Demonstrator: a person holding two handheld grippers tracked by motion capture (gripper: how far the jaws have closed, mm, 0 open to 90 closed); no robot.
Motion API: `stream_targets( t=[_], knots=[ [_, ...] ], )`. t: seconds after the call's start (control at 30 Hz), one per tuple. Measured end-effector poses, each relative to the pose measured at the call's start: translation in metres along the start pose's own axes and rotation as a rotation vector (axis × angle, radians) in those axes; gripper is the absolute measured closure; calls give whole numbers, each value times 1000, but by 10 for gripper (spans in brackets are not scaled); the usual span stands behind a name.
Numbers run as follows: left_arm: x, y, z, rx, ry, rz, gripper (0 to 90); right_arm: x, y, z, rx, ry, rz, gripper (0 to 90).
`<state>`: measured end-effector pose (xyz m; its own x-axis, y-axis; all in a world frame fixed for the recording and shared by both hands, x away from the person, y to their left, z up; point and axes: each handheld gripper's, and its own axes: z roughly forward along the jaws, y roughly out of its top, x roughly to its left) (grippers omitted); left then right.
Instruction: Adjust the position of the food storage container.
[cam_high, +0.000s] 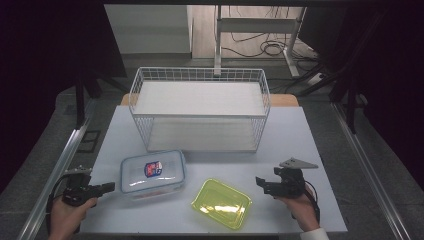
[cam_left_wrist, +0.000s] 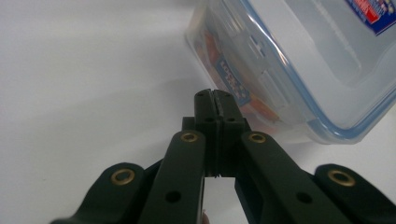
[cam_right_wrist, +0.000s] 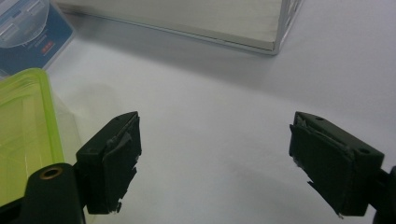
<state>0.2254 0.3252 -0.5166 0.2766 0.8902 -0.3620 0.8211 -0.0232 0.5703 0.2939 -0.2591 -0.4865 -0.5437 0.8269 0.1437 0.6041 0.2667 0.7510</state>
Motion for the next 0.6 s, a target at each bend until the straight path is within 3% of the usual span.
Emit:
stream_targets(
  t=[0.33,0.43,0.6],
  knots=[
    [-6,10,11,4,-36,5,898,0,2,-1,0,-1,3,170],
    [-8,14,13,3,-5,10,897,-1,1,-1,0,-3,6,170],
    [-7,21,19,1,-13,0,897,0,1,0,4,-3,9,170]
  ],
)
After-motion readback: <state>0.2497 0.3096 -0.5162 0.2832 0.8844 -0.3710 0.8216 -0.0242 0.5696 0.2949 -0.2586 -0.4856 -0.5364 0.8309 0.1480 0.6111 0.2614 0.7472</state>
